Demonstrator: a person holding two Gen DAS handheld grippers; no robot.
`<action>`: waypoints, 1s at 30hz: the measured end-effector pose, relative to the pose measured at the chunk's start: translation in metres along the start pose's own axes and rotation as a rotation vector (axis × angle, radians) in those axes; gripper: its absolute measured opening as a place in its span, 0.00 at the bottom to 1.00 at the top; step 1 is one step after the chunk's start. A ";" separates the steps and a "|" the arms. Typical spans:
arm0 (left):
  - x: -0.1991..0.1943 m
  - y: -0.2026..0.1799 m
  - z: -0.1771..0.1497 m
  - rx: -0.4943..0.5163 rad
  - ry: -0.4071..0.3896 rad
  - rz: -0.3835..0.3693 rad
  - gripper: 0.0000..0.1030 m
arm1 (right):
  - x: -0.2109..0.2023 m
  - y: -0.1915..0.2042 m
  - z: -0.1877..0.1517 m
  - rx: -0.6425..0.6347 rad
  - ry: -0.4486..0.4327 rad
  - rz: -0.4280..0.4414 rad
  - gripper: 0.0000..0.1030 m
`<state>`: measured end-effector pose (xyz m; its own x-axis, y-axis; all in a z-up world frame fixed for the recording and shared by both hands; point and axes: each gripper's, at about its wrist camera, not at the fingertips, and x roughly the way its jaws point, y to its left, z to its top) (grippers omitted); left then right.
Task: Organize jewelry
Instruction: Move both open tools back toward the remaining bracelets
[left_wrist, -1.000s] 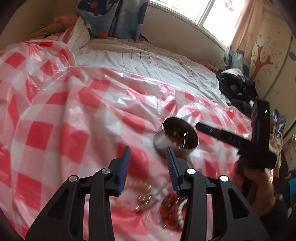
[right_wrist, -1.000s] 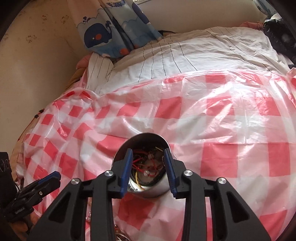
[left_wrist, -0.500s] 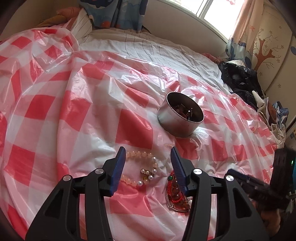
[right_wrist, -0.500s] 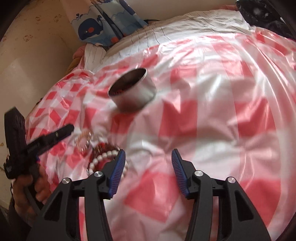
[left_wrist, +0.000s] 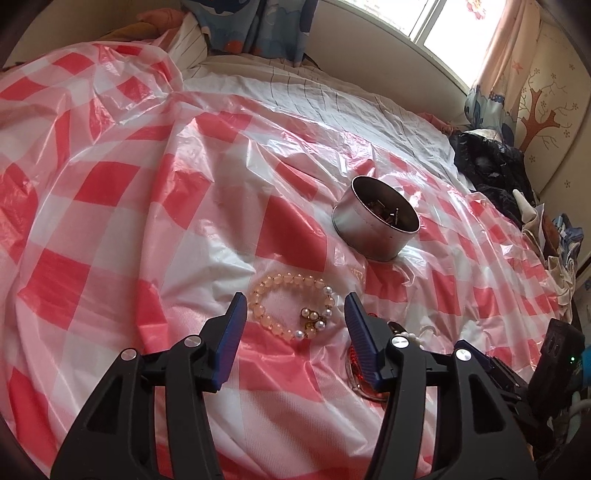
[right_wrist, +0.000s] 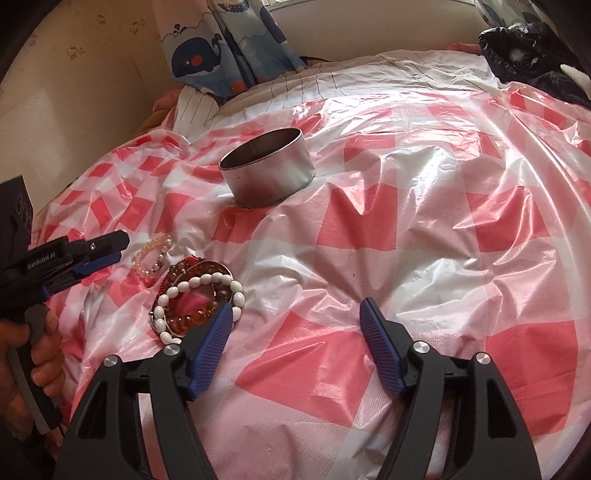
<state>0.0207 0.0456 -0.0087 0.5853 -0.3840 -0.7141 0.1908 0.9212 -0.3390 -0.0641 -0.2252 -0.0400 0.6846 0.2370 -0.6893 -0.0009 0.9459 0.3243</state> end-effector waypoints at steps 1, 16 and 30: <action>-0.001 0.001 -0.001 -0.006 -0.001 -0.002 0.51 | -0.001 -0.002 0.000 0.006 -0.004 0.013 0.68; 0.006 -0.027 -0.011 0.132 0.026 0.018 0.53 | 0.002 -0.001 -0.001 0.008 -0.022 0.026 0.72; 0.007 0.008 0.003 0.002 0.051 -0.011 0.53 | -0.001 -0.004 0.000 0.020 -0.021 0.068 0.78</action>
<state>0.0289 0.0507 -0.0145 0.5425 -0.3969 -0.7404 0.1988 0.9170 -0.3459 -0.0645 -0.2289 -0.0406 0.6983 0.2961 -0.6517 -0.0340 0.9231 0.3831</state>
